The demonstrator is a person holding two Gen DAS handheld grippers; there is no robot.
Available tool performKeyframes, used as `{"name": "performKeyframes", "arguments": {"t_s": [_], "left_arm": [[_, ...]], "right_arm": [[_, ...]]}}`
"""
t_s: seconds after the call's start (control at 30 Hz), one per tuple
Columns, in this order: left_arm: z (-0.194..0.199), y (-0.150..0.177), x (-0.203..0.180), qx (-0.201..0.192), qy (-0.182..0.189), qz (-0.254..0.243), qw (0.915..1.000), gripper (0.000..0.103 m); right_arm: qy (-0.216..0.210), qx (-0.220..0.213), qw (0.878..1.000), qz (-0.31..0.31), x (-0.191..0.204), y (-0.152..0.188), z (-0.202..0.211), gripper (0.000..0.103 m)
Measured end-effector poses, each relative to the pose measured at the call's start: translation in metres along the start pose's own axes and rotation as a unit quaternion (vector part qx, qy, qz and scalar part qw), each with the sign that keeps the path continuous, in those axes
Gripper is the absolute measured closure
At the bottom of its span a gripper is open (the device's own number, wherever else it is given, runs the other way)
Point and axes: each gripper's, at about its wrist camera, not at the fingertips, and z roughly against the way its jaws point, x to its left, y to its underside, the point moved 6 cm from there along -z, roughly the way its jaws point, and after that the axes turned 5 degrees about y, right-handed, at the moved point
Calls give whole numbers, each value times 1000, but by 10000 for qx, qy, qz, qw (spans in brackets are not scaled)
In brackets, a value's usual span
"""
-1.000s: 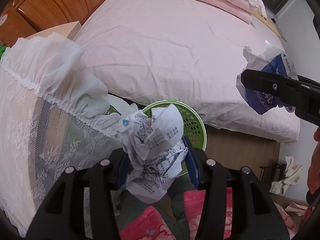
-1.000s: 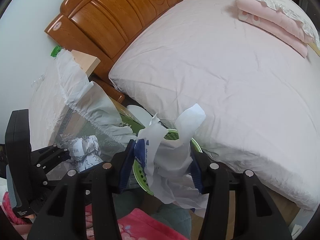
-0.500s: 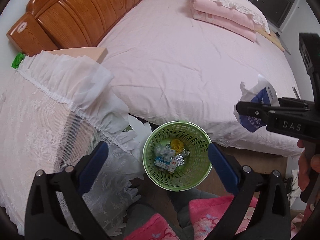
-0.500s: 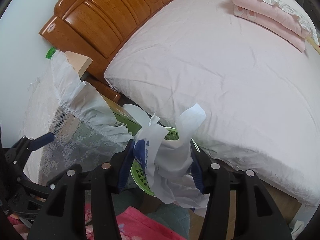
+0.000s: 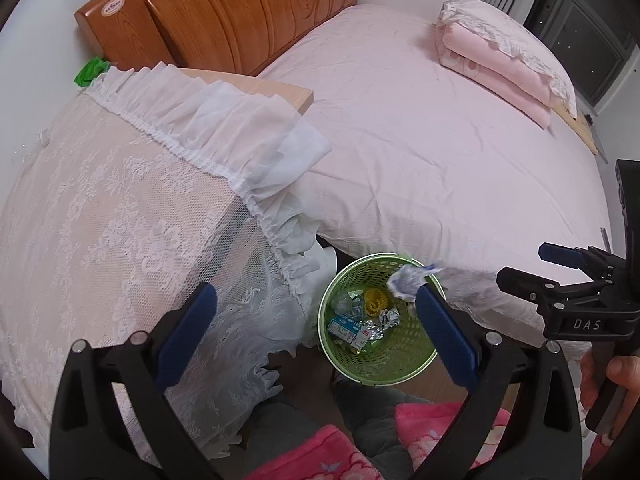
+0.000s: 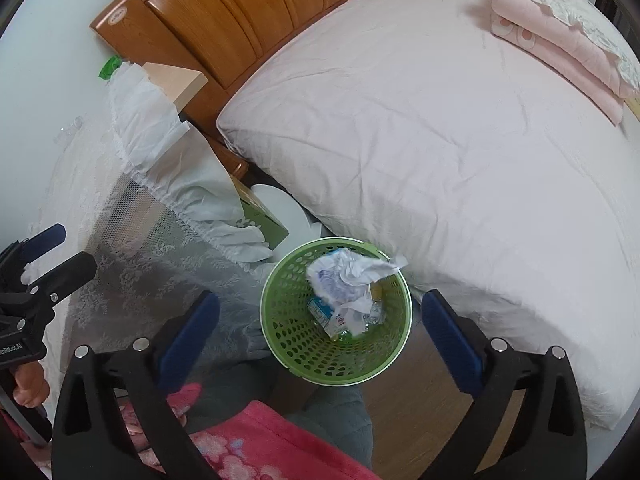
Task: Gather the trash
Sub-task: 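Open the left tool over the wastebasket while the right tool releases the mask packet, then move both tools back over the bed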
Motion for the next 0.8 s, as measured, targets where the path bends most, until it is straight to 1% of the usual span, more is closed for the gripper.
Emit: {"name": "performKeyframes", "arguments": {"t_s": [0.27, 0.37, 0.43, 0.53, 0.57, 0.63, 0.7, 0.77, 0.8], "left_arm": [[10, 3, 25, -111, -111, 330, 9993, 8], [21, 1, 45, -287, -234, 557, 9978, 8], [33, -3, 66, -439, -367, 766, 9954, 8], [54, -7, 108, -666, -625, 1156, 9891, 8], [62, -8, 124, -734, -729, 1292, 9862, 8], [77, -8, 158, -873, -952, 1559, 9793, 8], [90, -7, 192, -962, -1180, 1803, 9718, 8], [103, -3, 228, -1043, -1383, 2037, 9636, 8], [107, 0, 246, -1064, -1462, 2157, 9596, 8]], "right_arm": [[-38, 4, 10000, -51, 8, -2, 1, 3], [-35, -48, 10000, 27, 17, -9, 4, 3], [-56, -127, 9998, 130, 28, -14, 6, 3], [-150, -383, 9981, 451, 55, -28, 15, 3], [-232, -495, 9964, 650, 72, -38, 18, 3], [-348, -606, 9937, 875, 93, -48, 19, 3], [-546, -721, 9874, 1298, 135, -68, 18, 3], [-632, -774, 9825, 1575, 162, -81, 16, 3], [-738, -850, 9746, 1936, 198, -94, 14, 3]]}}
